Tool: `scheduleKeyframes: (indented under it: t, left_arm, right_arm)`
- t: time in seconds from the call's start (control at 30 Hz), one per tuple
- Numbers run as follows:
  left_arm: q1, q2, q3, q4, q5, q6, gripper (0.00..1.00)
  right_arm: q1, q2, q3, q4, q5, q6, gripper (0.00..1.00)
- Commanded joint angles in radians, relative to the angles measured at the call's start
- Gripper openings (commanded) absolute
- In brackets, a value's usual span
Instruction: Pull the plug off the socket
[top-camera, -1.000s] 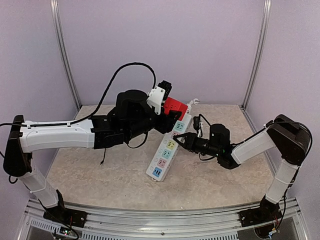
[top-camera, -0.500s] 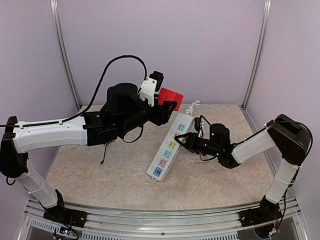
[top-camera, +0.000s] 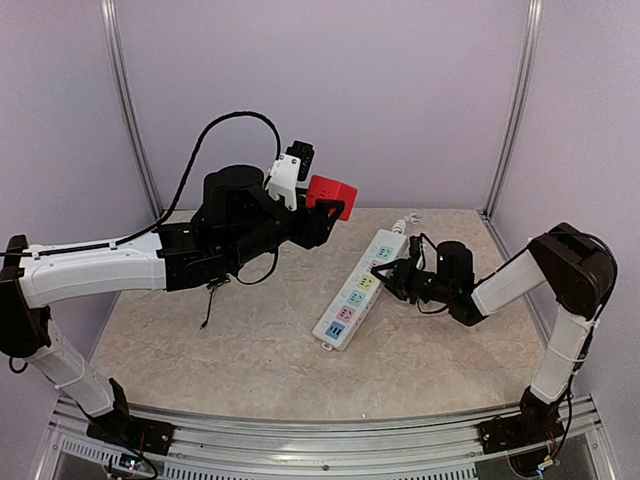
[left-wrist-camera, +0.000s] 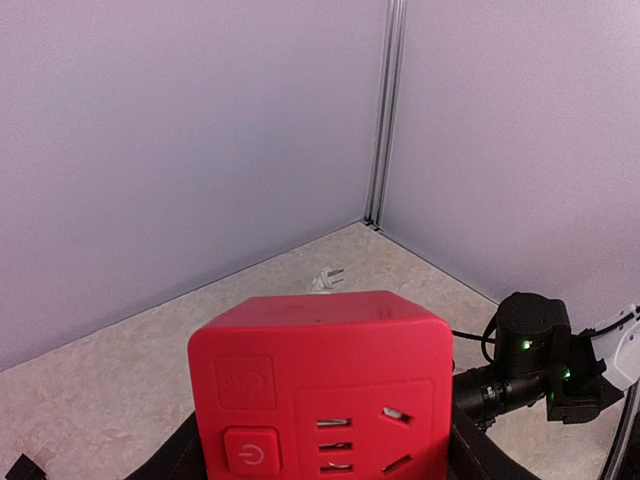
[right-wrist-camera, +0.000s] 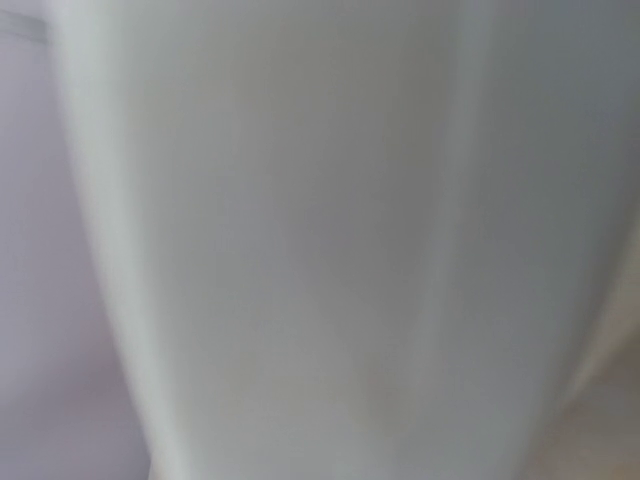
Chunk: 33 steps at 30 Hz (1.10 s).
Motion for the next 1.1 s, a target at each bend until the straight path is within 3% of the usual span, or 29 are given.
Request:
scheduleKeyframes:
  t: [0.0, 0.47, 0.73, 1.07]
  left_arm:
    - [0.011, -0.032, -0.014, 0.021, 0.019, -0.020, 0.04]
    - [0.024, -0.053, -0.031, -0.004, 0.028, -0.034, 0.05]
    - [0.034, -0.077, -0.052, -0.005, 0.028, -0.044, 0.05]
    - [0.045, -0.095, -0.071, -0.009, 0.044, -0.061, 0.05]
  right_arm:
    - [-0.125, 0.045, -0.024, -0.068, 0.028, -0.128, 0.00]
    - [-0.388, 0.221, 0.225, -0.195, 0.031, -0.128, 0.00]
    - [-0.456, 0.282, 0.347, -0.345, 0.004, -0.200, 0.23]
    - [-0.487, 0.336, 0.396, -0.405, -0.010, -0.226, 0.38]
